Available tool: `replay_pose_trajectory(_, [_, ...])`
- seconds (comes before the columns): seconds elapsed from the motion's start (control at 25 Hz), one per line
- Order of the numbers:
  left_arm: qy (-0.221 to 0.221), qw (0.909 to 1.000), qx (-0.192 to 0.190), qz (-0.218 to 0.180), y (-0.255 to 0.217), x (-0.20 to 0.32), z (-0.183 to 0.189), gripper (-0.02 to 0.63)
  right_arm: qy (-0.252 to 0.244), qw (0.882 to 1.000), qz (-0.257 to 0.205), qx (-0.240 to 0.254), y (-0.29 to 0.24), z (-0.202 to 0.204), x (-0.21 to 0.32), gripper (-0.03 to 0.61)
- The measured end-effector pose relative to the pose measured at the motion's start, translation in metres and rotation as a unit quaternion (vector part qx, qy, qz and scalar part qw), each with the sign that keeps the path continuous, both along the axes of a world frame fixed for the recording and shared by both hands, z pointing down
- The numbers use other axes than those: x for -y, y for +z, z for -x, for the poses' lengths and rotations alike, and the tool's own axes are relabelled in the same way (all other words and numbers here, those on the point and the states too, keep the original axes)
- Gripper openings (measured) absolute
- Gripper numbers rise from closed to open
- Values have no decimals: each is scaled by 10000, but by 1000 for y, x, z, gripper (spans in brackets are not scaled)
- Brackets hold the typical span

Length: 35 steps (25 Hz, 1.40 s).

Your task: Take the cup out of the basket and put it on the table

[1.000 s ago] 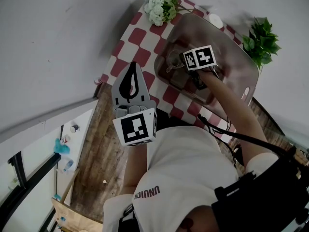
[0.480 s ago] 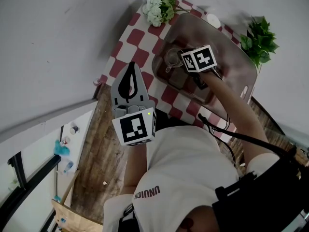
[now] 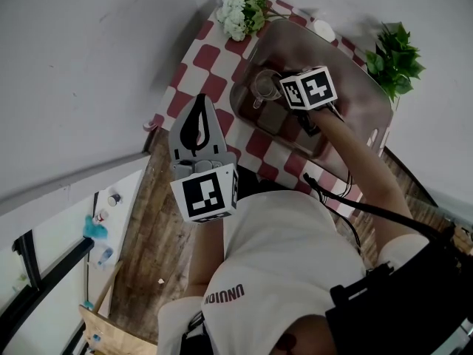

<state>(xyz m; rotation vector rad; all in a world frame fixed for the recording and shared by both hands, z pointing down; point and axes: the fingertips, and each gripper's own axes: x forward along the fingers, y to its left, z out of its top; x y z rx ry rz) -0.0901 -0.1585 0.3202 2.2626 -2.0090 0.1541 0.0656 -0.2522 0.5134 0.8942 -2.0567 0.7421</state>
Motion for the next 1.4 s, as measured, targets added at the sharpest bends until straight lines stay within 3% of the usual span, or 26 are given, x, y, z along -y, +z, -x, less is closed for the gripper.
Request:
replay_pose_trajectory(0.8, [22, 10000, -27, -90, -6, -7, -5, 12, -161, 9975, -632, 287, -59, 4, 2, 43])
replay_pose_trajectory(1.4, [-28, 9999, -50, -160, -11, -20, -7, 12, -397, 9914, -1226, 206, -99, 2, -2, 44])
